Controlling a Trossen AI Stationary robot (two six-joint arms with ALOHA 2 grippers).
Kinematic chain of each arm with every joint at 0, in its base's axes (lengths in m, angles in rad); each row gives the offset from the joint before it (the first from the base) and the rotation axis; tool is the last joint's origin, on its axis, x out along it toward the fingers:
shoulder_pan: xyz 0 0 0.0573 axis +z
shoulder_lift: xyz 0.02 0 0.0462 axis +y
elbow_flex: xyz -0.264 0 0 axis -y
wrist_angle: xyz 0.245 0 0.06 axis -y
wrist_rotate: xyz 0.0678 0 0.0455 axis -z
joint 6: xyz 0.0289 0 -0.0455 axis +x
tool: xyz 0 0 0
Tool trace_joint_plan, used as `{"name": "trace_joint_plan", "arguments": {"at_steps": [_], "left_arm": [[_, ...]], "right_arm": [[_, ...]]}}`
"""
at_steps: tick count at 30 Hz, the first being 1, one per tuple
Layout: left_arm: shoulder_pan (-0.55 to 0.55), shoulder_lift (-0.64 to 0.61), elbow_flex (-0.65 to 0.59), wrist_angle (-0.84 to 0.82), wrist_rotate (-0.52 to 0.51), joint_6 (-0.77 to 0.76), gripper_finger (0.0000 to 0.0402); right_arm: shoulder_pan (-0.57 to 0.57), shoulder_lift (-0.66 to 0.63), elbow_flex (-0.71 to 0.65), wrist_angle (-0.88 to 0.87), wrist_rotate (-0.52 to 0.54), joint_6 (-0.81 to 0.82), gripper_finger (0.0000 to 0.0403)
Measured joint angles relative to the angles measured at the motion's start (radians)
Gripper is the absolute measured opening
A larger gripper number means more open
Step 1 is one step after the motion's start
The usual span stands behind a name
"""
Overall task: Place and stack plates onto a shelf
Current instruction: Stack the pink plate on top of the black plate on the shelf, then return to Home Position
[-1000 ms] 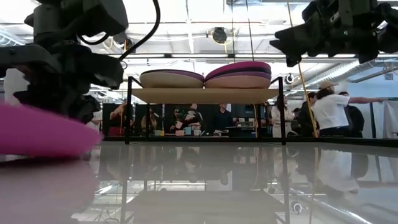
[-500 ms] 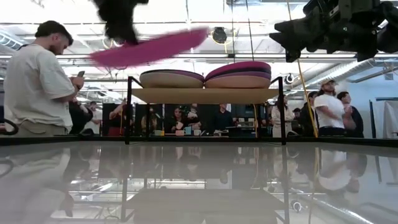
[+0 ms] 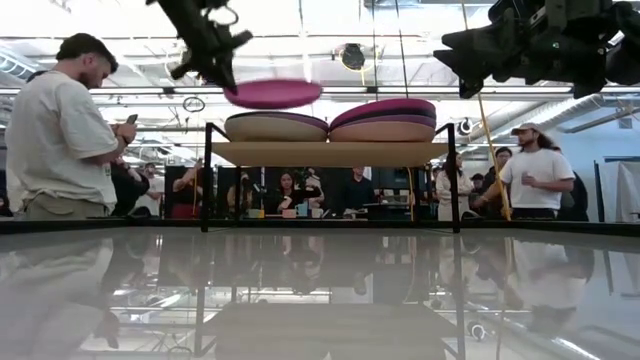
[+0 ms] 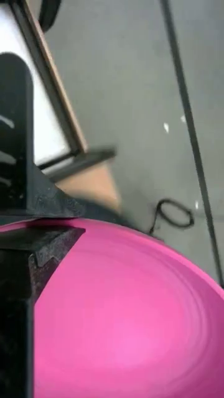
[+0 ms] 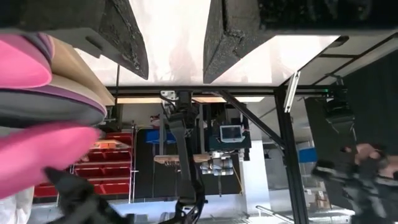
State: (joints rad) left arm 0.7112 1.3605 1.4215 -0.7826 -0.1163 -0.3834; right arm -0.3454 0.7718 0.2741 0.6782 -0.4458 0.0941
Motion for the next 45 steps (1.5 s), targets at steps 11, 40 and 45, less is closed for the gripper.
{"name": "trace_joint_plan", "arguments": {"at_steps": [11, 40, 45], "left_arm": [[0.063, 0.079, 0.001, 0.051, 0.246, 0.134, 0.0091], [-0.286, -0.994, -0.667, 0.372, 0.145, 0.331, 0.0017], [-0.324, -1.170, -0.850, 0.446, 0.184, 0.363, 0.0006]], "right_arm": [[0.000, 0.000, 0.001, -0.030, 0.000, -0.010, 0.0134], [-0.022, -0.189, 0.001, -0.207, 0.000, -0.089, 0.0134], [-0.047, -0.286, 0.001, -0.359, 0.001, -0.088, 0.0134]]}}
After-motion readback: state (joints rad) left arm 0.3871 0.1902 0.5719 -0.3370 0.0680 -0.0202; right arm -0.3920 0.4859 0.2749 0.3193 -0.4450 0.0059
